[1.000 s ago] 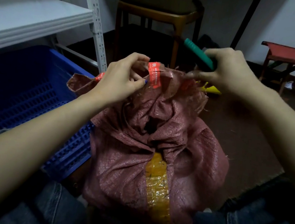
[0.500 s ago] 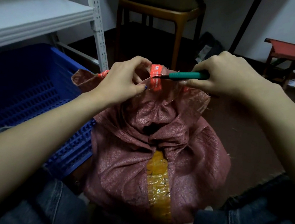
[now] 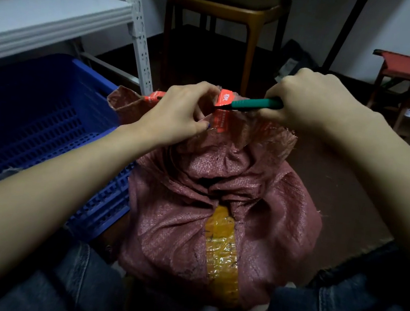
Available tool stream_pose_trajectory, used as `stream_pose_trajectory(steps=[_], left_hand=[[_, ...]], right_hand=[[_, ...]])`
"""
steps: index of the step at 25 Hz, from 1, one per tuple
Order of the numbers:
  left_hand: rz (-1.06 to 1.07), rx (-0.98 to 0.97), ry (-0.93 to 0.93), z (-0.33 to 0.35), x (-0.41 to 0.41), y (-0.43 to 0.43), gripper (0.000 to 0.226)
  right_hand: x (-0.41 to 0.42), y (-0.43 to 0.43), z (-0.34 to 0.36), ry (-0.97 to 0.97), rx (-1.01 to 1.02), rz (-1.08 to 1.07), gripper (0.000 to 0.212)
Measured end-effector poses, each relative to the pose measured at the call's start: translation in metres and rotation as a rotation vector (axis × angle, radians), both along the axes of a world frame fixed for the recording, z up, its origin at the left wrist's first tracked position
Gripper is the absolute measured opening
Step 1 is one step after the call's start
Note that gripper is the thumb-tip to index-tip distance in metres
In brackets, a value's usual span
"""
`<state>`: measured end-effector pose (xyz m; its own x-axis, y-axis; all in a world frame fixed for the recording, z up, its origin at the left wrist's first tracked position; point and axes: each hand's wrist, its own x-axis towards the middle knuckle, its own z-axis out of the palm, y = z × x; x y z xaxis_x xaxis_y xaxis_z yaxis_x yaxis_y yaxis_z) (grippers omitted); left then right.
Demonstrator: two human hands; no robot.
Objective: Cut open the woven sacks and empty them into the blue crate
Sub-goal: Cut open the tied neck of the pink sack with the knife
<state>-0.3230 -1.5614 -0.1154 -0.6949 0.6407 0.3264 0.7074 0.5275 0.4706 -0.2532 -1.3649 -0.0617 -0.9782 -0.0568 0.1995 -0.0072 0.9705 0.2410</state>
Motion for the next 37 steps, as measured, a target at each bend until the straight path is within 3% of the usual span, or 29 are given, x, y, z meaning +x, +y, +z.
stream_pose_trajectory(steps=[9,16,31,34,37], left_hand=[[-0.035,-0.079,0.047,-0.007,-0.004,0.004,0.05],[-0.069,-0.153,0.062,-0.011,-0.002,0.007,0.055],[-0.024,-0.105,0.021,-0.002,0.0,0.003,0.045],[-0.022,-0.112,0.013,-0.003,0.0,0.004,0.047],[-0.014,-0.119,0.014,-0.005,-0.001,0.006,0.051]], right_hand=[[0.006,-0.01,0.009,-0.1,-0.044,-0.161,0.053],[0.003,-0.027,-0.011,-0.126,-0.03,-0.126,0.052],[0.002,-0.008,0.001,-0.238,-0.29,-0.253,0.054],[0.002,-0.007,0.0,-0.219,-0.266,-0.258,0.054],[0.002,-0.016,-0.008,-0.126,-0.118,-0.204,0.053]])
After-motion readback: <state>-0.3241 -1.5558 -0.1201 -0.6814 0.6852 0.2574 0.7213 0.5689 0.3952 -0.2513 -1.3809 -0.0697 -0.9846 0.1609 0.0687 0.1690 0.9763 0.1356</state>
